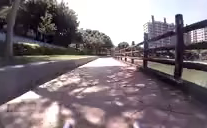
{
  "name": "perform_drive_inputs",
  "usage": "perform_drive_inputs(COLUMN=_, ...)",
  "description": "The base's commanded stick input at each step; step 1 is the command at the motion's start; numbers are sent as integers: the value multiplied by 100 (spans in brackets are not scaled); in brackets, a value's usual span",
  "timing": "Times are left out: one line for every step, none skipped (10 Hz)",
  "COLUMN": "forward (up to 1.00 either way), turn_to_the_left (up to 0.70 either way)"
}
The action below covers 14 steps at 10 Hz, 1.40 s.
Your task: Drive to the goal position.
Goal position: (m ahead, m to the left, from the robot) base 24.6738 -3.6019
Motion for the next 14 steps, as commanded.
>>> perform_drive_inputs(forward=70, turn_to_the_left=0)
perform_drive_inputs(forward=70, turn_to_the_left=0)
perform_drive_inputs(forward=70, turn_to_the_left=0)
perform_drive_inputs(forward=70, turn_to_the_left=0)
perform_drive_inputs(forward=70, turn_to_the_left=0)
perform_drive_inputs(forward=70, turn_to_the_left=0)
perform_drive_inputs(forward=70, turn_to_the_left=0)
perform_drive_inputs(forward=70, turn_to_the_left=0)
perform_drive_inputs(forward=70, turn_to_the_left=0)
perform_drive_inputs(forward=70, turn_to_the_left=-15)
perform_drive_inputs(forward=70, turn_to_the_left=-35)
perform_drive_inputs(forward=70, turn_to_the_left=-17)
perform_drive_inputs(forward=70, turn_to_the_left=0)
perform_drive_inputs(forward=70, turn_to_the_left=0)
